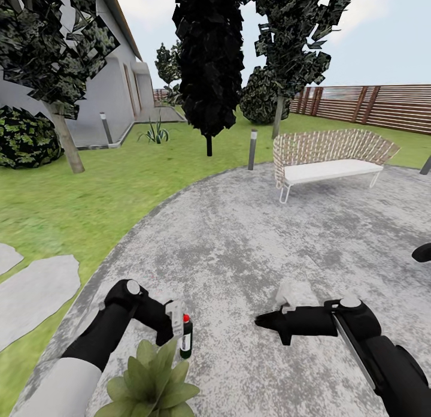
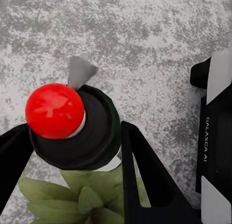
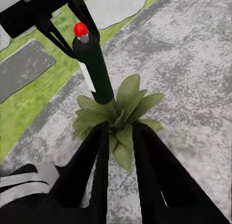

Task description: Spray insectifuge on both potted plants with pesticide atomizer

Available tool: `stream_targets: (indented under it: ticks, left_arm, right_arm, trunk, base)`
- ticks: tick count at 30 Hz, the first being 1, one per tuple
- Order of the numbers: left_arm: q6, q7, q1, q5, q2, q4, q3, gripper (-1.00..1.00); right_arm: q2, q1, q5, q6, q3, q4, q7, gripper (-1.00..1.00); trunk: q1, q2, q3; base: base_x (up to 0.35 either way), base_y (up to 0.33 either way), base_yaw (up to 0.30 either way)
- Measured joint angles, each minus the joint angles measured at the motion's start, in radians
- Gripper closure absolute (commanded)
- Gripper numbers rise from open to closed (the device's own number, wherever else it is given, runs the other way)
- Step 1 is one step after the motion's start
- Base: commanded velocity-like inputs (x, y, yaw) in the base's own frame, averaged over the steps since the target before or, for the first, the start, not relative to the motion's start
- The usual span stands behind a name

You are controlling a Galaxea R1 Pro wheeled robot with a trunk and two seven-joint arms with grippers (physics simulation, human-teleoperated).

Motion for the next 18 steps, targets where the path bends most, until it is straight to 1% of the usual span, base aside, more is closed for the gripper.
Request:
stream_targets:
  ticks: [1, 2, 4, 5, 9, 13, 17, 18]
  left_arm:
    - [0.0, 0.0, -0.001, -0.002, -0.008, -0.002, 0.0, 1.0]
    - [0.001, 0.0, -0.007, -0.013, -0.023, -0.005, 0.0, 1.0]
    - [0.001, 0.001, -0.025, -0.027, -0.035, -0.006, -0.002, 1.0]
    - [0.002, 0.001, -0.035, -0.034, -0.051, -0.005, -0.002, 1.0]
    - [0.004, 0.001, -0.046, -0.043, -0.086, -0.005, -0.002, 1.0]
    - [0.048, 0.002, -0.049, -0.05, -0.095, -0.005, -0.003, 1.0]
    - [0.061, 0.002, -0.049, -0.102, -0.099, -0.003, -0.004, 1.0]
    - [0.062, 0.002, -0.049, -0.109, -0.1, -0.002, -0.004, 1.0]
  right_arm:
    - [0.0, 0.0, 0.0, 0.0, 0.0, 0.0, 0.005, 1.0]
    - [0.0, 0.0, 0.0, 0.0, 0.0, 0.0, 0.024, 1.0]
    - [0.0, 0.0, 0.001, -0.001, 0.0, 0.0, 0.047, 1.0]
    - [-0.001, 0.0, 0.001, -0.001, -0.001, -0.001, 0.058, 1.0]
    - [-0.001, 0.0, 0.001, -0.001, -0.001, 0.0, 0.067, 1.0]
    - [0.0, 0.0, 0.001, -0.001, -0.001, -0.001, 0.069, 1.0]
    - [0.0, 0.0, 0.001, -0.001, -0.001, -0.001, 0.069, 1.0]
    - [0.001, 0.0, 0.001, -0.001, -0.001, 0.0, 0.069, 1.0]
  trunk:
    - [0.0, 0.0, 0.0]
    - [0.0, 0.0, 0.0]
    - [0.0, 0.0, 0.0]
    - [0.0, 0.0, 0.0]
    - [0.0, 0.0, 0.0]
    - [0.0, 0.0, 0.0]
    - [0.0, 0.0, 0.0]
    - [0.0, 0.0, 0.0]
  base:
    - [0.0, 0.0, 0.0]
    - [0.0, 0.0, 0.0]
    - [0.0, 0.0, 0.0]
    - [0.0, 0.0, 0.0]
    - [0.0, 0.0, 0.0]
    - [0.0, 0.0, 0.0]
    - [0.0, 0.0, 0.0]
    - [0.0, 0.0, 0.0]
